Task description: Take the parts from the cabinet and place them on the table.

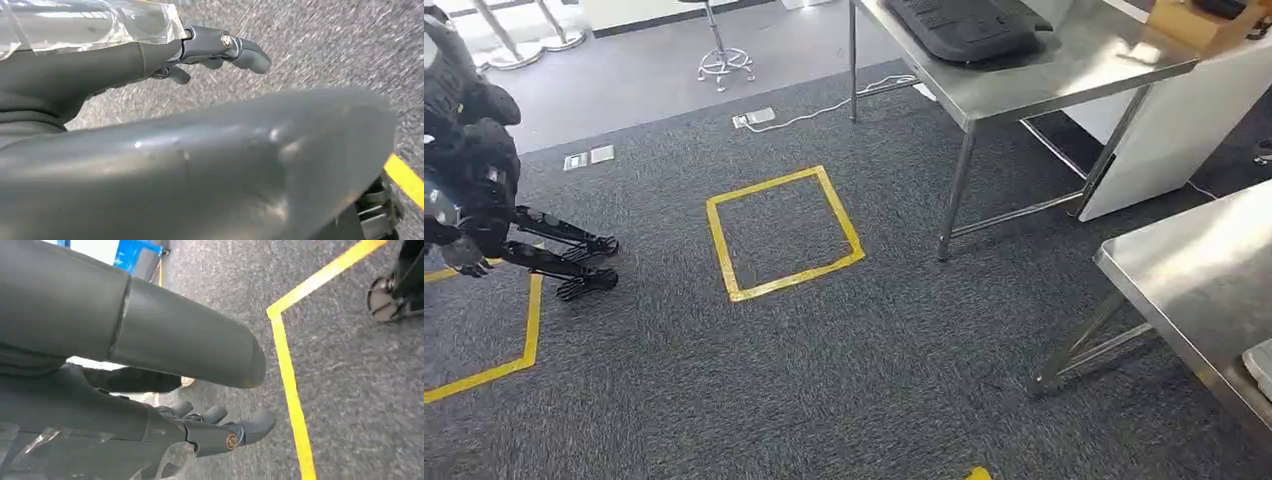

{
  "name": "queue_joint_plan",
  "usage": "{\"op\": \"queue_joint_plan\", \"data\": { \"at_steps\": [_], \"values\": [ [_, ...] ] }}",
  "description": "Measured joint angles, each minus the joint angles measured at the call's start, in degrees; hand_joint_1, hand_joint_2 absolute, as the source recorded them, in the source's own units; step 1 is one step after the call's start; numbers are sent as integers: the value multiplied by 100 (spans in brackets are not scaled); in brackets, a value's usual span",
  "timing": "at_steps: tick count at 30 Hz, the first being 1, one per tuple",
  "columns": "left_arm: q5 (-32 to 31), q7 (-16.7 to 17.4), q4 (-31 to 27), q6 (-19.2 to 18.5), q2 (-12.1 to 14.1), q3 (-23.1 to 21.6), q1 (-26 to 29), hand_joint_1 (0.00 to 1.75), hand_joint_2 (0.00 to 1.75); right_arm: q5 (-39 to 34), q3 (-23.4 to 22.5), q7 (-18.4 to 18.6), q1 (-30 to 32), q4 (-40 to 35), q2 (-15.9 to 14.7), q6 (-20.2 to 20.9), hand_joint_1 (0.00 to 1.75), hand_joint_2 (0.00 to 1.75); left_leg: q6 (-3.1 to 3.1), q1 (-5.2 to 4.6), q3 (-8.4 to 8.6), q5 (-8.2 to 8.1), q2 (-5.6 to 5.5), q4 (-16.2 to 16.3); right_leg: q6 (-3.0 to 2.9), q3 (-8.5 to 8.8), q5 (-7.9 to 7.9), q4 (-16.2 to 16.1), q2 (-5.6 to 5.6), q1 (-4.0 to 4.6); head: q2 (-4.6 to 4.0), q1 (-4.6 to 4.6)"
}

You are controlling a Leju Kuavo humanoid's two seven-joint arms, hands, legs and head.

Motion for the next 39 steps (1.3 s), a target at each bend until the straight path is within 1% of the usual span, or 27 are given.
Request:
{"op": "queue_joint_plan", "data": {
  "at_steps": [1, 2, 4, 5, 6, 8, 9, 10, 14, 15, 16, 17, 18, 20, 22, 24, 25, 26, 27, 30, 31, 32, 33, 35, 36, 37, 39],
  "values": [
    [0, 0, 0, 0, -7, 0, -2, 0, 0, 0, 0, 0, 9, 0, -16, 0, 0, 0, -35, -29, -115, -154, 319, 255, -39, 20, -16, -3, -60, 2, 0, -35],
    [0, 0, 0, 0, -9, 0, -19, 0, 0, 0, 0, 0, 34, 0, -15, -2, 0, 0, -70, -13, -340, -375, 494, 678, -59, 27, -30, -3, -139, 18, 0, -35],
    [2, 0, 0, 0, -11, 0, -43, 0, 0, -4, 2, 0, 58, 2, -15, 0, 0, 0, -109, 13, -861, -765, 625, 1669, -81, 35, -57, -2, -312, 49, 0, -35],
    [2, 0, 0, 0, -11, 0, -38, 0, 0, -4, 2, 0, 58, 2, -18, -2, 0, 0, -108, 17, -1019, -803, 644, 1943, -81, 42, -70, -2, -389, 58, 0, -35],
    [2, 0, 0, 0, -11, 0, -22, 0, 0, -4, 2, 2, 56, 2, -16, -2, 0, 0, -97, 17, -1016, -713, 655, 1893, -81, 55, -85, -2, -452, 64, 0, -37],
    [4, 0, 0, 0, -11, 0, -9, 0, 0, -4, 2, 2, 44, 0, -15, -2, 0, 0, -15, -10, -567, -223, 713, 984, -76, 110, -123, -2, -591, 84, 0, -37],
    [11, 0, 0, 2, -11, 0, -16, 0, 0, -4, 4, 0, 42, 0, -13, -2, 0, 0, 57, -56, -261, 9, 862, 403, -67, 145, -142, -7, -654, 88, 0, -35],
    [13, 0, 0, 9, -9, 0, -32, 0, 0, -7, 4, 2, 43, 0, -7, -2, 0, 0, 152, -153, -76, 64, 1240, -29, -55, 178, -165, -12, -706, 91, 0, -35],
    [15, 2, 0, 20, -7, 0, -44, 0, 0, -11, 7, 0, -25, 0, 6, 0, 0, 0, 180, -194, -79, 38, 988, -76, 56, 286, -227, -96, -935, 91, 0, -37],
    [15, 2, 0, 31, -7, 0, -34, 0, 0, -11, 9, 0, -27, -2, 11, 0, 0, 0, 205, -113, 27, 130, 893, -189, 103, 317, -267, -88, -932, 120, 2, -37],
    [15, 7, 0, 35, -9, 0, -20, 0, 0, -13, 9, 0, -9, -2, 2, 0, 0, 0, 201, -103, 67, 144, 827, -239, 120, 298, -355, 62, -600, 101, 4, -24],
    [13, 11, 2, 35, -7, 0, -36, 0, 0, -13, 15, 2, 19, 0, 2, 0, 0, 0, 247, -82, 74, 170, 784, -241, 123, 125, -575, 416, -377, 92, 4, -26],
    [15, 11, 0, 42, -11, 0, -49, 0, 0, -15, 20, 0, 49, 0, 2, 2, 0, 0, 260, -79, 73, 172, 699, -241, 132, -136, -821, 928, -236, 93, 7, 0],
    [15, 9, 0, 35, -18, 0, -56, 0, 0, -17, 37, 0, 52, 0, 2, 2, 0, 0, 269, -77, 74, 161, 533, -241, 163, -674, -1094, 1851, -182, 71, 7, 4],
    [15, 11, 0, 33, -20, -2, -35, 0, 0, -17, 50, 0, 51, 0, 2, 2, 0, 0, 251, -55, 97, 145, 370, -234, 195, -756, -841, 1757, -180, 43, 7, 4],
    [15, 11, 2, 33, -20, 0, -29, 0, 0, -17, 50, 0, 52, 0, 0, 2, 0, 0, 191, 1, 155, 107, 177, -219, 246, -329, -190, 672, -100, -15, 7, 4],
    [13, 11, 2, 35, -20, 0, -31, 0, 0, -17, 52, 0, 64, 0, -7, 2, 0, 0, 143, 11, 157, 79, 107, -191, 288, -144, -6, 225, 96, -65, 7, 4],
    [13, 11, 2, 39, -15, 0, -46, 0, 0, -17, 57, 0, 75, 2, -2, 2, 0, 0, 79, -28, 105, 20, 51, -90, 307, -84, 37, -29, 292, -95, 7, 16],
    [11, 13, 0, 41, -15, 0, -43, 0, 0, -17, 59, 0, 70, 2, -5, 4, 0, 0, 54, -4, 94, -9, 4, -101, 195, -103, 43, 18, 238, -75, 9, 11],
    [2, 11, 2, 50, -13, -2, -22, 0, 0, -17, 68, -2, 5, 2, -5, 7, 0, 0, -27, 46, 56, -21, -128, -111, 43, -77, 51, 5, 55, -43, 9, 13],
    [2, 17, 2, 50, -9, -2, -7, 0, 0, -17, 70, -2, -4, 2, -4, 7, 0, 0, -37, 58, 52, -54, -2, -41, 17, -67, 56, 1, 4, -37, 9, 15],
    [2, 31, 2, 50, -9, -2, -7, 0, 0, -17, 77, 0, 5, 2, -11, 2, 0, 0, -60, 23, -113, -267, 403, 305, -22, -52, 40, 0, -64, -25, 9, 2],
    [2, 31, 0, 50, -13, -2, -22, 0, 0, -17, 79, 0, 31, 2, -15, 2, 0, 0, -87, 37, -347, -505, 536, 758, -44, -50, 31, 0, -139, -3, 9, 0],
    [2, 31, 0, 50, -13, -2, -44, 0, 0, -22, 92, 0, 56, 2, -18, 2, 0, 0, -110, 54, -849, -880, 629, 1714, -73, -50, 2, 2, -317, 34, 9, 2],
    [4, 31, 0, 52, -13, -2, -40, 0, 0, -22, 94, 0, 57, 2, -18, 2, 0, 0, -108, 55, -947, -904, 637, 1893, -75, -46, -9, 2, -371, 43, 9, 0],
    [17, 31, 0, 52, -13, -2, -19, 0, 0, -26, 98, 0, 54, 2, -18, 2, 0, 0, -95, 53, -923, -795, 650, 1818, -76, -28, -28, 2, -453, 56, 9, 0],
    [17, 31, 0, 55, -11, -2, -10, 0, 0, -26, 107, 0, 44, 2, -18, 2, 0, 0, -22, 25, -435, -298, 730, 844, -67, 40, -74, 2, -588, 68, 9, 0]
  ]
}}
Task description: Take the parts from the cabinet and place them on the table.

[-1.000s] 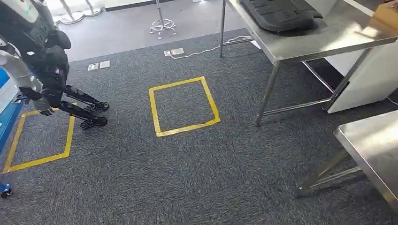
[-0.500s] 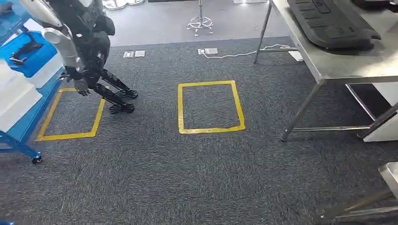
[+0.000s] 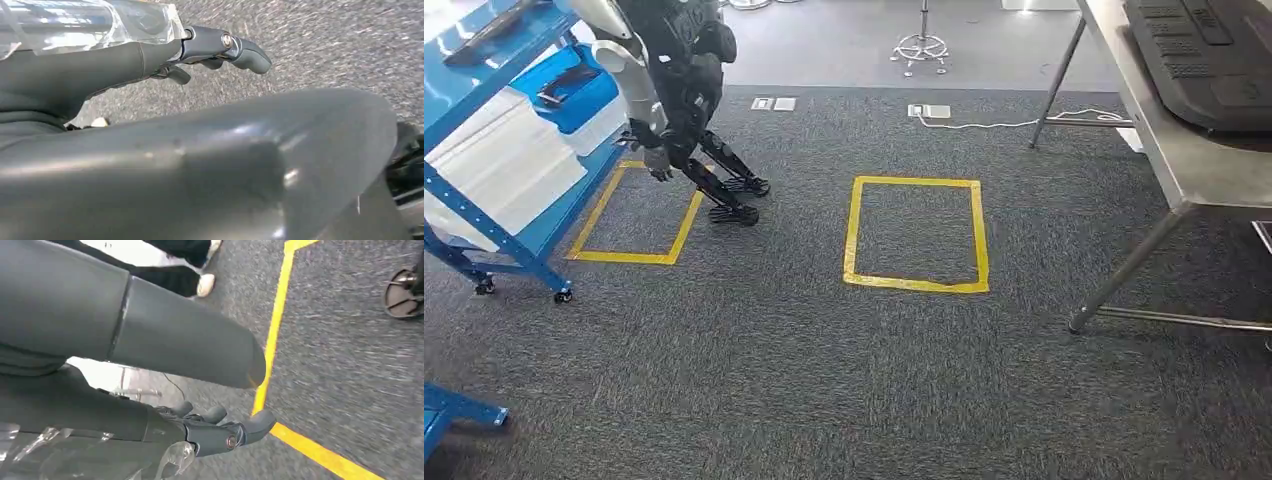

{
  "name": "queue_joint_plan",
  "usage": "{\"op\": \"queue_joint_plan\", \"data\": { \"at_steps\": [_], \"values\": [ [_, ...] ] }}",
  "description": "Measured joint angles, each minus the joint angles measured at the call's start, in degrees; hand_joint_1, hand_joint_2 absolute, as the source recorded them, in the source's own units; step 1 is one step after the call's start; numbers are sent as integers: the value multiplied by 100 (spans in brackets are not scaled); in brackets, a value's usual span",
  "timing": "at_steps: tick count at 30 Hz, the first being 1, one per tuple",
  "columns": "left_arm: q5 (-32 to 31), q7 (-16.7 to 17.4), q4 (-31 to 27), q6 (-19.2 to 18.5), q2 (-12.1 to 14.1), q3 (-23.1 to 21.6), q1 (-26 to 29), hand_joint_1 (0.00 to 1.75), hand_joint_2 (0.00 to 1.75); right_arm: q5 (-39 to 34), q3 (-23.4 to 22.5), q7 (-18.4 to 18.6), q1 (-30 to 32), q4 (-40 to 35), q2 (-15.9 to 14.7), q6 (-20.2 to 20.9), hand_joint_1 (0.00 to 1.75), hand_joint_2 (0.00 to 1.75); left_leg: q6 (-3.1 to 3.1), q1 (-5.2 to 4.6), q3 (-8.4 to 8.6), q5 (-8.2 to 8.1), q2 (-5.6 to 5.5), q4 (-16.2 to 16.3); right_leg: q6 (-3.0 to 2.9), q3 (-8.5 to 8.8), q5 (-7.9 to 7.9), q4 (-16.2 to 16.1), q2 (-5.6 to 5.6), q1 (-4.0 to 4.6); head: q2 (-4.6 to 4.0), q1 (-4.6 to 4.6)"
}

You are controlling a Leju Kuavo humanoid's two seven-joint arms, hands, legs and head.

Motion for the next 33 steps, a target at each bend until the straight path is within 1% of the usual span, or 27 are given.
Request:
{"op": "queue_joint_plan", "data": {
  "at_steps": [1, 2, 3, 6, 7, 8, 9, 11, 12, 13, 14, 15, 16, 17, 18, 21, 22, 23, 24, 25, 27, 28, 29, 30, 31, 32, 33],
  "values": [
    [0, 0, 2, 11, 0, 0, -8, 0, 0, 0, 7, 0, -1, 0, 2, 0, 0, 0, 64, -45, 297, 228, 183, -563, 17, 43, -24, -2, -61, 0, 0, 0],
    [0, 0, 2, 15, 0, 0, -24, 0, 0, 0, 13, 0, 3, 0, 2, 0, 0, 0, 134, -117, 424, 268, 504, -881, 36, 72, -47, -4, -105, 6, 0, 2],
    [2, 0, 0, 17, 2, 0, -37, 0, 0, -2, 22, 0, -2, 0, 2, 4, 0, 0, 125, -143, 427, 257, 423, -890, 76, 89, -76, -1, -152, 20, 0, 4],
    [22, 0, 0, 31, 2, 0, -31, 0, 0, -15, 37, -2, -61, -2, 7, 7, 0, 0, 167, -181, 434, 255, 230, -927, 156, 176, -117, -62, -323, -17, 0, -2],
    [35, 13, 0, 33, 0, 0, -12, 0, 0, -24, 39, -2, -36, -2, 13, 7, 0, 0, 194, -75, 557, 335, 153, -1028, 202, 197, -164, -20, -190, -27, 2, -2],
    [39, 18, 2, 42, 0, 0, -11, 0, 0, -33, 39, 0, -44, -2, 4, 13, 0, 0, 203, -93, 580, 337, 76, -1053, 206, 140, -274, 155, 157, -31, 2, 11],
    [39, 18, 2, 42, 9, 0, -27, 0, 0, -35, 42, 0, -33, -2, 7, 9, 0, 0, 240, -83, 582, 353, 30, -1048, 204, -54, -498, 537, 313, -37, 4, 11],
    [42, 18, 0, 48, -2, 0, -48, 0, 0, -35, 44, -4, 2, -2, 2, 9, 0, 0, 260, -83, 586, 337, -125, -1046, 222, -597, -900, 1530, 397, -36, 4, 17],
    [44, 17, 0, 41, -7, 0, -45, 0, 0, -35, 46, 2, 2, -2, 0, 9, 0, 0, 256, -83, 597, 330, -212, -1045, 235, -815, -936, 1860, 405, -35, 4, 18],
    [46, 17, 0, 42, -9, 0, -33, 0, 0, -35, 46, 2, 3, -2, 2, 9, 0, 0, 250, -81, 612, 318, -293, -1044, 243, -874, -814, 1849, 405, -38, 4, 15],
    [53, 18, 0, 42, -11, 0, -20, 0, 0, -35, 48, 0, 3, -2, 0, 7, 0, 0, 232, -66, 639, 304, -382, -1041, 250, -797, -577, 1581, 410, -47, 4, 15],
    [55, 18, 2, 42, -11, 0, -15, 0, 0, -35, 48, 2, 1, -2, -4, 7, 0, 0, 205, -46, 671, 285, -468, -1039, 259, -618, -282, 1120, 431, -59, 4, 15],
    [59, 18, 0, 44, -11, 0, -16, 0, 0, -35, 48, 2, 2, -2, -9, 2, 0, 0, 167, -20, 705, 252, -558, -1019, 282, -366, 41, 527, 543, -86, 4, 15],
    [59, 17, 2, 48, -7, 0, -20, 0, 0, -35, 48, 4, 35, 0, -9, 2, 0, 0, 122, -22, 672, 216, -621, -985, 322, -223, 179, 113, 857, -147, 4, 20],
    [61, 22, 2, 48, -4, 0, -37, 0, 0, -37, 48, 9, 39, 0, -7, 2, 0, 0, 76, -43, 646, 162, -684, -920, 278, -198, 129, 82, 891, -116, 4, 19],
    [66, 28, 2, 50, -4, 0, -16, 0, 0, -37, 52, 9, -28, 0, -9, 2, 0, 0, 25, -3, 618, 180, -808, -963, 122, -214, 128, 94, 699, -64, 4, 7],
    [68, 35, 2, 52, 4, 0, -8, 0, 0, -39, 55, 9, -35, 0, 0, 2, 0, 0, 9, 15, 613, 157, -852, -925, 70, -207, 143, 75, 623, -96, 4, 7],
    [68, 42, 0, 55, 0, 0, 4, 0, 0, -39, 57, 9, -33, 0, -7, 2, 0, 0, -9, -3, 577, 77, -558, -794, 52, -188, 135, 73, 572, -81, 4, 2],
    [68, 39, 0, 55, -2, 0, -8, 0, 0, -39, 57, 9, -23, 0, -11, 2, 0, 0, -42, -8, 395, -116, -300, -444, 12, -180, 117, 73, 489, -66, 4, -13],
    [68, 39, 0, 55, -2, 0, -28, 0, 0, -42, 59, 9, -2, 0, -11, 0, 0, 0, -72, 6, 134, -349, -171, 54, -6, -178, 106, 73, 410, -44, 4, -13],
    [68, 39, 0, 55, -2, 0, -38, 0, 0, -42, 68, 9, 16, 0, -11, 0, 0, 0, -84, 10, -341, -660, -99, 930, -31, -175, 81, 74, 249, -12, 4, -13],
    [68, 39, 2, 55, -2, 0, -24, 0, 0, -39, 76, 9, 16, 0, -11, 0, 0, 0, -77, 9, -454, -652, -89, 1105, -38, -166, 68, 74, 172, 4, 4, -13],
    [68, 39, 0, 57, -2, 0, -6, 0, 0, -37, 85, 9, 12, 0, -11, 0, 0, 0, -51, 4, -391, -503, -83, 938, -44, -146, 56, 74, 110, 17, 4, -13],
    [68, 39, 0, 57, -2, 0, 1, 0, 0, -37, 89, 9, 4, 0, -11, 0, 0, 0, -7, -13, -194, -268, -61, 539, -44, -118, 39, 74, 49, 25, 4, -13],
    [68, 39, 0, 61, -2, 0, -2, 0, 0, -37, 98, 9, -1, 0, -11, 0, 0, 0, 54, -54, 97, 18, 30, -50, -42, -77, 17, 73, -20, 31, 4, -13],
    [68, 39, 2, 66, 0, 0, -15, 0, 0, -35, 107, 7, 0, 0, -9, 0, 0, 0, 137, -122, 366, 238, 257, -576, -35, -38, -1, 66, -80, 32, 4, -13],
    [68, 39, 2, 70, 7, 0, -41, 0, 0, -35, 118, 7, 2, 0, 2, 0, 0, 0, 207, -223, 491, 232, 571, -889, -9, -7, -34, 76, -144, 57, 4, -11]
  ]
}}
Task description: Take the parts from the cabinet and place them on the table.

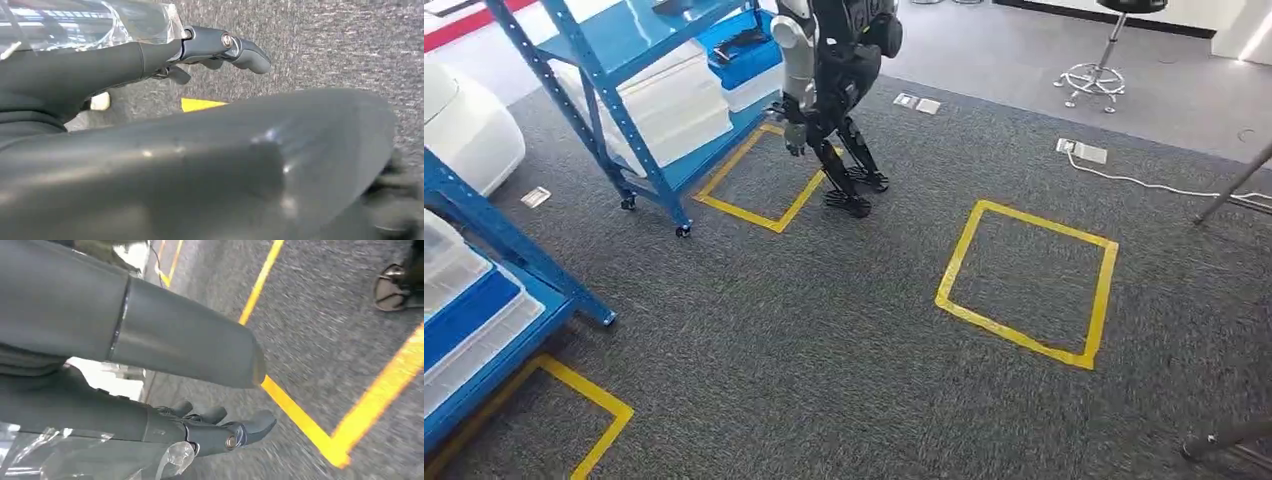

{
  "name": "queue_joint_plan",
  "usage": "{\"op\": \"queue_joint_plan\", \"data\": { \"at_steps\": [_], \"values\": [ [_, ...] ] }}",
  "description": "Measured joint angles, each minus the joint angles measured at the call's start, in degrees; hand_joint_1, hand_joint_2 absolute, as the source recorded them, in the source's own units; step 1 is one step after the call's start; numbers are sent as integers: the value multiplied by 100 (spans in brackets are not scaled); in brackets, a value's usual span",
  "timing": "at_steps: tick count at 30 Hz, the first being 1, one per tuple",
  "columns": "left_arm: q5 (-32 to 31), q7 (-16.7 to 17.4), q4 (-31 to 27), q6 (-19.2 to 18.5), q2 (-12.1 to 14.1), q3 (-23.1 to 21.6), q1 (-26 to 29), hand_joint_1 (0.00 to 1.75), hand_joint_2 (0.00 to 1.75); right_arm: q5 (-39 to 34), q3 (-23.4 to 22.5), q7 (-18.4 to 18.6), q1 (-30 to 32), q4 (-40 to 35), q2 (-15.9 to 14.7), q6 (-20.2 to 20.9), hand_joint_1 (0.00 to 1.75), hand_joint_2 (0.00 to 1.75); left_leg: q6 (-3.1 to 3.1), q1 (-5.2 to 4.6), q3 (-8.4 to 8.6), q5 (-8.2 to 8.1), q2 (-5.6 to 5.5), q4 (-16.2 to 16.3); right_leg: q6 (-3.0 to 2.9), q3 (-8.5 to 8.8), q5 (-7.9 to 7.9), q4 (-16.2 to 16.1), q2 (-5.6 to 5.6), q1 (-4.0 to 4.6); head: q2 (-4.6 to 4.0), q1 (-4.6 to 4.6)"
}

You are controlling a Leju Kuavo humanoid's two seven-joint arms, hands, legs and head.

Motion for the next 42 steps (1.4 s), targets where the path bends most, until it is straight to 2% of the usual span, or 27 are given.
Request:
{"op": "queue_joint_plan", "data": {
  "at_steps": [4, 6, 7, 9, 10, 11, 13, 14, 15, 16, 19, 20, 21, 22, 24, 25, 26, 28, 29, 30, 31, 34, 35, 36, 37, 40, 42],
  "values": [
    [2, -2, 0, 4, -2, 0, 0, 0, 0, 2, 20, -7, -97, -2, 4, 0, 0, 0, -19, -2, 9, 26, -294, -54, 88, 83, -71, -21, -219, -13, 0, -4],
    [4, 2, 0, 7, 0, 0, 25, 0, 0, 11, 24, -7, -79, -2, -7, -2, 0, 0, -14, 79, 88, 89, -436, -124, 159, 29, -196, 186, 345, -31, 0, 0],
    [4, 2, 0, 6, 9, 0, 11, 0, 0, 2, 24, -4, -50, -4, 0, -4, 0, 0, 8, 91, 80, 84, -482, -123, 169, -113, -364, 461, 497, -32, 2, 7],
    [4, 2, 0, 9, -15, 0, -22, 0, 0, 9, 33, 4, 1, 0, -4, -2, 0, 0, 35, 103, 68, 95, -662, -120, 201, -630, -799, 1455, 548, -38, 2, 11],
    [4, 2, 0, 4, -22, 0, -9, 0, 0, 7, 42, 9, 3, 0, -4, -2, 0, 0, 33, 114, 72, 94, -756, -116, 213, -797, -833, 1731, 548, -45, 2, 11],
    [4, 13, 0, 4, -33, 0, 3, 0, 0, 7, 46, 13, 4, 0, -7, -4, 0, 0, 29, 132, 78, 92, -834, -111, 228, -814, -749, 1711, 548, -55, 2, 9],
    [9, 24, 0, 9, -33, 0, 20, 0, 0, 7, 63, 20, 8, 0, -18, -7, 0, 0, -37, 204, 92, 67, -1018, -71, 289, -511, -245, 965, 594, -109, 2, 9],
    [7, 22, 0, 13, -33, 0, 17, 0, 0, 5, 68, 20, 10, 0, -18, -9, 0, 0, -94, 235, 84, 30, -1106, -16, 352, -266, 25, 426, 748, -167, 2, 9],
    [9, 22, 0, 26, -20, 0, 12, 0, 0, 0, 72, 20, 43, 0, -4, -9, 0, 0, -161, 225, 23, -16, -1163, 48, 420, -171, 15, 195, 1081, -223, 2, 24],
    [11, 24, 0, 28, -18, 0, 5, 0, 0, 0, 74, 22, 30, 0, 0, -9, 0, 0, -194, 216, -22, -57, -1237, 123, 277, -187, 29, 164, 1023, -213, 2, 31],
    [11, 26, 0, 35, -15, 0, 20, 0, 0, 0, 76, 17, -10, 0, -9, -13, 0, 0, -216, 248, -36, -29, -1361, 77, 128, -186, 21, 177, 822, -171, 2, 11],
    [11, 31, 0, 37, -13, 0, 40, 0, 0, 0, 81, 17, -18, 0, -2, -11, 0, 0, -235, 264, -43, -68, -1230, 156, 80, -170, 30, 165, 742, -171, 2, 13],
    [11, 35, 0, 39, -18, -2, 38, 0, 0, 0, 81, 17, -16, 0, -13, -13, 0, 0, -252, 233, -149, -192, -941, 368, 54, -160, 23, 165, 691, -159, 2, -6],
    [11, 35, 0, 46, -18, -2, 24, 0, 0, 0, 81, 17, 1, 0, -13, -17, 0, 0, -271, 235, -349, -396, -781, 758, 35, -161, 13, 165, 621, -136, 2, -7],
    [11, 35, 0, 44, -18, 0, 1, 0, 0, -2, 85, 17, 32, 0, -15, -20, 0, 0, -274, 239, -862, -811, -659, 1750, 6, -165, -11, 165, 447, -88, 2, -9],
    [15, 35, 0, 44, -22, 0, 7, 0, 0, 0, 87, 17, 33, 0, -15, -22, 0, 0, -253, 236, -1040, -875, -647, 2078, -9, -164, -22, 166, 364, -65, 2, -7],
    [20, 35, 0, 44, -22, -2, 24, 0, 0, -2, 90, 17, 29, 0, -15, -22, 0, 0, -221, 224, -1050, -792, -646, 2054, -23, -150, -36, 166, 298, -43, 2, -7],
    [26, 37, 0, 46, -22, -2, 41, 0, 0, -2, 103, 20, 8, 0, -15, -22, 0, 0, -112, 158, -667, -353, -607, 1301, -30, -90, -72, 165, 177, -11, 2, -9],
    [26, 37, 0, 46, -22, -2, 33, 0, 0, -2, 105, 17, 1, 0, -15, -22, 0, 0, -27, 94, -367, -73, -495, 705, -33, -40, -95, 160, 104, 2, 2, -7],
    [24, 37, 0, 52, -7, -2, 22, 0, 0, -4, 107, 17, 14, 0, 2, -22, 0, 0, 91, -17, -138, 34, -111, 215, -32, -12, -111, 141, 39, -2, 2, -4],
    [17, 44, 0, 57, -9, -2, -6, 0, 0, -4, 109, 17, -14, 0, 4, -22, 0, 0, 80, -46, -133, -30, -76, 186, 10, 12, -132, 132, -42, 9, 2, -7],
    [24, 61, 0, 77, -4, -2, -11, 0, 0, -9, 111, 20, -67, -2, 13, -24, 0, 0, 107, -72, -139, -14, -246, 124, 65, 66, -142, 66, -253, -20, 2, -9],
    [33, 68, 0, 85, -7, -2, 16, 0, 0, -11, 111, 20, -100, -11, 13, -28, 0, 0, 102, -11, 5, 76, -332, -50, 91, 136, -171, 39, -242, 28, 2, -11],
    [42, 81, 0, 87, -7, -2, 36, 0, 0, -13, 111, 24, -79, -4, 9, -28, 0, 0, 46, 18, 73, 137, -387, -153, 130, 120, -226, 180, 174, 5, 2, 7],
    [42, 96, 0, 90, -4, -2, 23, 0, 0, -15, 114, 22, -51, -2, 13, -28, 0, 0, 59, 43, 80, 161, -443, -171, 147, -44, -403, 486, 418, -5, 2, 4],
    [52, 114, 0, 94, -39, -2, -5, 0, 0, -20, 114, 20, -12, -2, -9, -28, 0, 0, 65, 59, 74, 160, -701, -168, 209, -773, -896, 1760, 552, -24, 2, 28],
    [72, 122, 0, 96, -59, -2, 24, 0, 0, -17, 116, 20, -6, -2, -15, -28, 0, 0, 44, 94, 96, 146, -877, -161, 251, -816, -595, 1612, 554, -40, 2, 28]
  ]
}}
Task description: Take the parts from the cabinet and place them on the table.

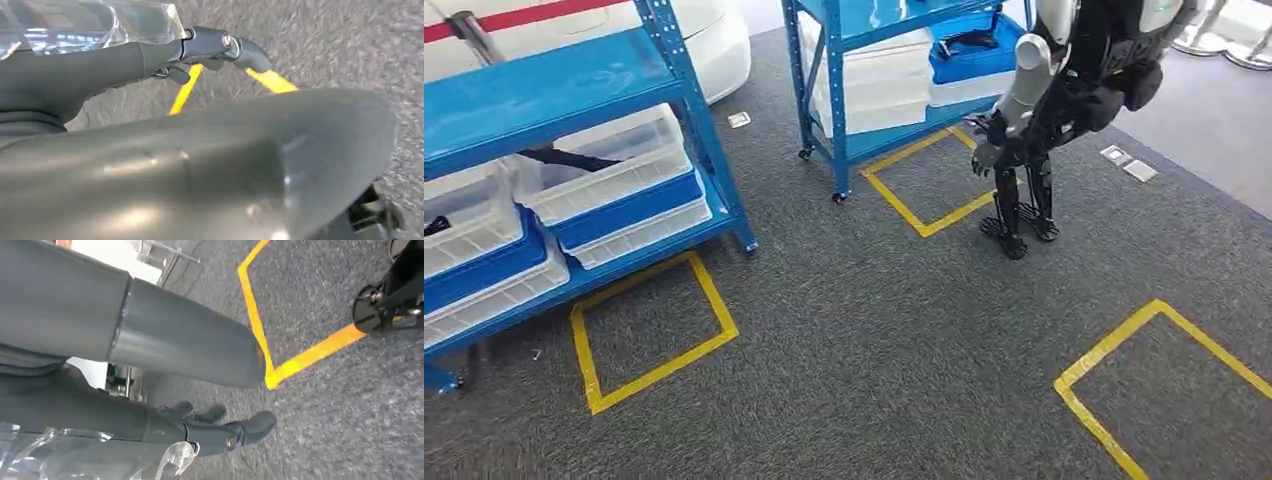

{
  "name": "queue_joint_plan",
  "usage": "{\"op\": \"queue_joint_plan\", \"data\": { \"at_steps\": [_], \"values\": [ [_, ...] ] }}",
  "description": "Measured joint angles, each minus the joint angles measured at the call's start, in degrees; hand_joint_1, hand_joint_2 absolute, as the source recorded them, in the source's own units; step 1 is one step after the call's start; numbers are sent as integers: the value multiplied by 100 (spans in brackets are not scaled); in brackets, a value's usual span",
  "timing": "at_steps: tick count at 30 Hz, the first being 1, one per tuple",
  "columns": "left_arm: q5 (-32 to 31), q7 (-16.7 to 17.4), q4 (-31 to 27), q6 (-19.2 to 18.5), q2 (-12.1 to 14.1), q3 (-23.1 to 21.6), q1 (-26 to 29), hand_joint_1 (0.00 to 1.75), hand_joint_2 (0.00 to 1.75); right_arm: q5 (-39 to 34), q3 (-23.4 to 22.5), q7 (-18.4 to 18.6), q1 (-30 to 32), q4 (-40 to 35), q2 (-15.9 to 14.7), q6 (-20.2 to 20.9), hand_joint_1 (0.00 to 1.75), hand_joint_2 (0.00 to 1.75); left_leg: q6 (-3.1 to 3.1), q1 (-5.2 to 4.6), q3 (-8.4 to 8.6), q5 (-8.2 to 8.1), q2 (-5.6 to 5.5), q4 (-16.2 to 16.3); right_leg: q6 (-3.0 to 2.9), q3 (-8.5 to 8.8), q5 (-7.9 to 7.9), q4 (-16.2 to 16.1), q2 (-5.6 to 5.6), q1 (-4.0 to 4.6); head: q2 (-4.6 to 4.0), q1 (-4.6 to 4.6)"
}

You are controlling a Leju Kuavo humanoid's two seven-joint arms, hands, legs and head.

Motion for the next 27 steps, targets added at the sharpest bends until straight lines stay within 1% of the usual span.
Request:
{"op": "queue_joint_plan", "data": {
  "at_steps": [1, 2, 3, 4, 5, 6, 7, 8, 9, 10, 11, 12, 13, 14, 15, 16, 17, 18, 19, 20, 22, 23, 24, 25, 26, 27],
  "values": [
    [0, 0, 0, 2, -4, 0, 7, 0, 0, 0, 0, 0, 0, 0, -7, 0, 0, 0, -25, 29, 13, -15, -93, 15, 30, 185, 312, -470, 23, -21, 0, -2],
    [0, 0, 0, 2, -4, 0, 5, 0, 0, 0, 0, 2, 2, 0, -13, 0, 0, 0, -59, 60, 26, -36, -177, 40, 57, 427, 608, -1023, 81, -52, 0, -2],
    [0, 0, 0, 2, -2, 0, 1, 0, 0, 0, 0, 2, 22, 0, -17, 0, 0, 0, -107, 64, 12, -69, -248, 85, 109, 643, 810, -1517, 304, -113, 0, 2],
    [0, 0, 0, 9, 4, 0, -5, 0, 0, 0, 4, 8, 34, 2, -15, 2, 0, 0, -155, 48, -10, -105, -291, 129, 86, 651, 739, -1566, 420, -69, 0, 6],
    [2, 7, 0, 9, 2, 0, -6, 0, 0, 0, 4, 9, 25, 2, -17, 2, 0, 0, -179, 44, -58, -129, -351, 144, -29, 647, 763, -1585, 338, -87, 0, 13],
    [4, 9, 0, 11, 2, 0, -6, 0, 0, 0, 7, 0, 13, 2, -20, 2, 0, 0, -190, 50, -62, -122, -362, 129, -71, 648, 757, -1584, 300, -72, 0, 9],
    [9, 9, 0, 13, 2, 0, 1, 0, 0, 2, 7, 0, -19, 0, -22, 2, 0, 0, -207, 55, -64, -113, -405, 116, -113, 654, 755, -1583, 238, -47, 0, 9],
    [15, 9, 0, 18, 13, 0, 8, 0, 0, 0, 11, 2, -28, 0, -11, 4, 0, 0, -217, 73, -74, -131, -441, 161, -163, 659, 769, -1598, 150, -92, 0, 9],
    [17, 9, 0, 22, 11, 0, 22, 0, 0, 0, 18, 0, -28, 0, -11, 4, 0, 0, -244, 54, -98, -205, -224, 276, -189, 680, 766, -1603, 101, -86, 0, 4],
    [17, 9, 0, 24, 4, 0, 17, 0, 0, 0, 24, 0, -21, 0, -24, 4, 0, 0, -281, 51, -244, -359, 29, 546, -216, 688, 751, -1604, 38, -83, 0, -22],
    [20, 9, 0, 24, 6, 0, 4, 0, 0, -2, 37, 2, -6, 0, -24, 4, 0, 0, -317, 71, -475, -583, 147, 993, -232, 687, 742, -1603, -27, -70, 0, -22],
    [20, 9, 0, 24, 4, 0, -4, 0, 0, -2, 44, 2, 8, 0, -24, 4, 0, 0, -340, 90, -760, -807, 199, 1537, -244, 686, 729, -1603, -107, -64, 0, -22],
    [20, 9, 0, 24, 4, 0, -3, 0, 0, -7, 46, 2, 14, 0, -24, 4, 0, 0, -347, 101, -998, -949, 217, 1977, -252, 689, 716, -1602, -182, -58, 0, -24],
    [20, 11, 0, 24, 2, 0, 6, 0, 0, -11, 46, 2, 15, 2, -24, 0, 0, 0, -347, 108, -1137, -957, 229, 2202, -257, 695, 701, -1602, -248, -54, 0, -22],
    [22, 11, 0, 24, 0, 0, 20, 0, 0, -13, 48, 2, 12, 0, -24, 0, 0, 0, -337, 112, -1105, -827, 240, 2083, -254, 716, 686, -1602, -312, -51, 0, -24],
    [20, 13, 0, 24, 2, 0, 29, 0, 0, -18, 50, 0, 7, 0, -24, 0, 0, 0, -308, 107, -920, -588, 260, 1695, -250, 745, 667, -1602, -377, -43, 0, -24],
    [20, 13, 0, 24, 2, 0, 29, 0, 0, -18, 52, 0, 1, 0, -24, 0, 0, 0, -267, 94, -652, -321, 308, 1144, -242, 784, 646, -1603, -439, -33, 0, -24],
    [20, 13, 0, 26, 2, 0, 25, 0, 0, -17, 54, 0, 2, 0, -20, 0, 0, 0, -183, 52, -361, -86, 521, 576, -235, 824, 623, -1608, -498, -31, 0, -22],
    [20, 13, 0, 31, 4, 0, 7, 0, 0, -18, 55, 0, 5, 0, -13, 0, 0, 0, -99, -32, -221, -53, 866, 218, -206, 857, 592, -1608, -554, -13, 0, -24],
    [20, 15, 0, 35, 2, 0, -18, 0, 0, -17, 55, 0, 7, 0, -13, 0, 0, 0, -132, -39, -222, -69, 800, 217, -163, 861, 561, -1614, -589, -3, 0, -20],
    [20, 15, 0, 37, 2, 0, -16, 0, 0, -17, 57, -2, -27, 0, -15, -13, 0, 0, -137, -50, -235, -88, 677, 214, -110, 929, 528, -1639, -722, -11, 0, -19],
    [20, 17, 0, 37, 2, 0, -4, 0, 0, -17, 61, -2, -73, 0, -13, -15, 0, 0, -121, -47, -217, -78, 577, 173, -79, 984, 512, -1675, -807, -1, 0, -24],
    [20, 20, 0, 39, -2, 0, 19, 0, 0, -22, 63, -2, -37, -2, -15, -15, 0, 0, -113, 49, -117, 0, 508, 100, -30, 1001, 474, -1617, -619, -24, 0, -20],
    [15, 22, 0, 46, 0, 0, 16, 0, 0, -20, 66, 0, -44, -2, -15, -15, 0, 0, -103, 47, -107, -4, 426, 86, -4, 932, 366, -1444, -277, -22, 0, -7],
    [15, 22, 0, 46, 0, 0, -4, 0, 0, -28, 68, 0, -26, -2, -15, -15, 0, 0, -70, 51, -109, -2, 369, 90, -1, 739, 147, -1070, -102, -27, 0, -7],
    [15, 22, 0, 44, -9, 0, -24, 0, 0, -35, 68, 0, 1, 0, -18, -15, 0, 0, -65, 52, -108, -6, 274, 91, 5, 460, -94, -551, -28, -22, 0, 0]
  ]
}}
